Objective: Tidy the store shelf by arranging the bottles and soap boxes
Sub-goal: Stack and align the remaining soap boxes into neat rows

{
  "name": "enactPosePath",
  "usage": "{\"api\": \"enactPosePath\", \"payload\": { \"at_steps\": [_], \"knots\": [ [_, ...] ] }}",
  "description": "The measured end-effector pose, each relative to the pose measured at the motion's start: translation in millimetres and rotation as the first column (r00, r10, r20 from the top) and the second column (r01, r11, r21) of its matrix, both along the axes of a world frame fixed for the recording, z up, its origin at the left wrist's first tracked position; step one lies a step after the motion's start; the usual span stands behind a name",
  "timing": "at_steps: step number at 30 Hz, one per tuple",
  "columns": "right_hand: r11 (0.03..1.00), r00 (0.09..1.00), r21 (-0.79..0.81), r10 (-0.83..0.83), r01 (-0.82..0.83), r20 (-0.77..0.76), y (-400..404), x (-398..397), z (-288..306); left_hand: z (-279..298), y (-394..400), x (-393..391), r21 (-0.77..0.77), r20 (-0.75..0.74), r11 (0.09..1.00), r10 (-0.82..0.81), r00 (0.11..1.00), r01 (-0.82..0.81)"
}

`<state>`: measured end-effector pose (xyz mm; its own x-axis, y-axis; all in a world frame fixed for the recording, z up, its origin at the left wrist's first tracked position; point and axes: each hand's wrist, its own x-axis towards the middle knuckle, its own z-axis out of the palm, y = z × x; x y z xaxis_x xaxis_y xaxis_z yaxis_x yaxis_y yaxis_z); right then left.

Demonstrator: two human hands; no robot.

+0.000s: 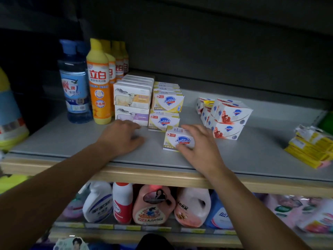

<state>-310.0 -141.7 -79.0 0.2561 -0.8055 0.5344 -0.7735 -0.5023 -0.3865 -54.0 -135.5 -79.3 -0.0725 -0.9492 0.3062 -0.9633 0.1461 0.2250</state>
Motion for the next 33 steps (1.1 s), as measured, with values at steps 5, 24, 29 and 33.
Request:
{"api": "enactPosePath", "payload": {
  "at_steps": [5, 24, 29, 33],
  "knots": [
    [1.0, 0.992, 0.001, -0.008, 0.009, -0.126, -16, 8, 17, -5, -3, -1, 0.089, 0.078, 0.996, 0.018, 0.997, -0.025],
    [0.992, 0.982, -0.121, -0.043, 0.021, -0.185, -101, 64, 53, -15, -19, 4, 0.085, 0.026, 0.996, 0.033, 0.999, -0.035],
    [0.993, 0.977, -0.115, -0.038, 0.014, -0.211, -97, 63, 57, -17, -20, 4, 0.086, -0.003, 0.996, 0.038, 0.999, -0.038],
    [0.995, 0.97, -0.099, -0.031, 0.008, -0.24, -96, 61, 59, -17, -20, 4, 0.088, -0.003, 0.996, 0.032, 0.999, -0.032]
  ]
}}
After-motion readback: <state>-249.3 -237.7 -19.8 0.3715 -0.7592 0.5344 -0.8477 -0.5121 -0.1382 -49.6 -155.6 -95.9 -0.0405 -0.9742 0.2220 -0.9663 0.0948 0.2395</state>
